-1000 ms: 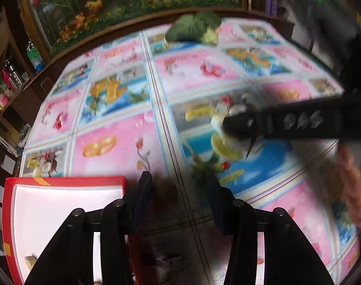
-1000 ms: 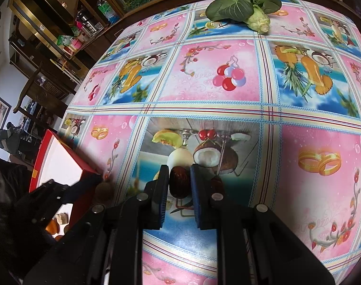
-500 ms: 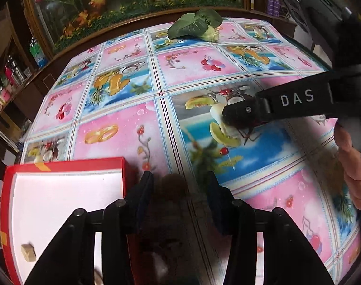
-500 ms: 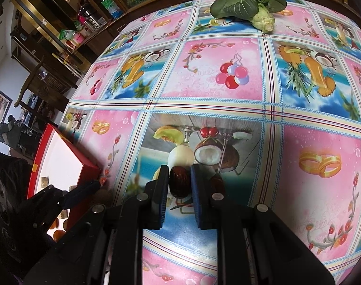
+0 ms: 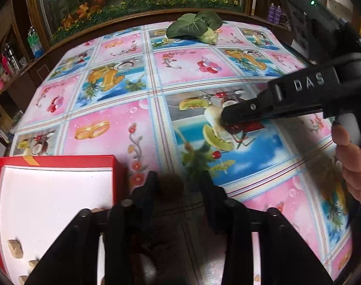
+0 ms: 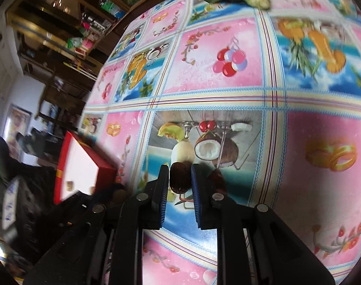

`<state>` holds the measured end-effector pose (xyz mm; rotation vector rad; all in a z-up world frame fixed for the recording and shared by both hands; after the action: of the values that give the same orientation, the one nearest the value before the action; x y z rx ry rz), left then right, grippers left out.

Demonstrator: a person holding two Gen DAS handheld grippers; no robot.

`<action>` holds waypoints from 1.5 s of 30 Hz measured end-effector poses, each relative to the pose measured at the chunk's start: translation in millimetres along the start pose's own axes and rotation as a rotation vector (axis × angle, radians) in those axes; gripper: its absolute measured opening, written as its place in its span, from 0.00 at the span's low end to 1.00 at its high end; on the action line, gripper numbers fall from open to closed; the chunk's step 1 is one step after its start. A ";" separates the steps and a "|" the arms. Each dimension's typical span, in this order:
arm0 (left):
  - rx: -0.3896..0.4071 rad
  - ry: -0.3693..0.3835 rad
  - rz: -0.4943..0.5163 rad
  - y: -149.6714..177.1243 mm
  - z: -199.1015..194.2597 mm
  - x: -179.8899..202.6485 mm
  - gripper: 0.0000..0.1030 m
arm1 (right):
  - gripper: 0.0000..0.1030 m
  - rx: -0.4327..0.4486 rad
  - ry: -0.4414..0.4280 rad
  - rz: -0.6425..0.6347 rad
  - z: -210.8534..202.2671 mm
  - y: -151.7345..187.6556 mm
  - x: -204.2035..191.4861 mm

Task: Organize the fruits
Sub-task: 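Grasp a red date with the right tool while the left tool grasps a brown ball, then carry the date and brown ball into the red tray and open both tools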

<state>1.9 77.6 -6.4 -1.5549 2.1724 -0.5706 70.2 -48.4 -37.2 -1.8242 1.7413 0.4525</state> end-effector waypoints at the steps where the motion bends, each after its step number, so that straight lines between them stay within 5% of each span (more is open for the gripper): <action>1: -0.001 -0.003 -0.001 -0.1 0.0 0.5 0.32 | 0.20 -0.004 -0.008 0.007 0.0 -0.1 0.4; 5: 0.004 -0.005 -0.012 0.1 -0.5 5.5 0.21 | 0.20 0.007 0.024 -0.009 0.2 2.1 -5.6; 19: 0.030 -0.037 -0.057 5.5 -4.2 6.2 0.22 | 0.19 0.152 0.365 -0.296 12.0 23.9 -41.3; 35: 0.103 -0.121 -0.145 13.0 -20.5 16.9 0.20 | 0.19 0.182 0.309 -0.263 -0.8 29.2 -49.0; 45: 0.217 -0.208 -0.195 34.7 -89.7 -13.0 0.20 | 0.20 0.289 0.113 -0.375 -17.8 62.3 -104.4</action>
<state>-70.4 108.4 50.6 -1.6367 1.7571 -0.6495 -3.6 24.2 29.1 -1.9291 1.3999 -0.0515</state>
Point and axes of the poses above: each gripper's, at about its wrist camera, not at the fingertips, and z roughly the way its jaws point, x to its right, y to its underside, the point moved 3 cm from there along z, roughly the way its jaws point, and after that the axes turned 7 degrees about z, right-handed, at the moved point
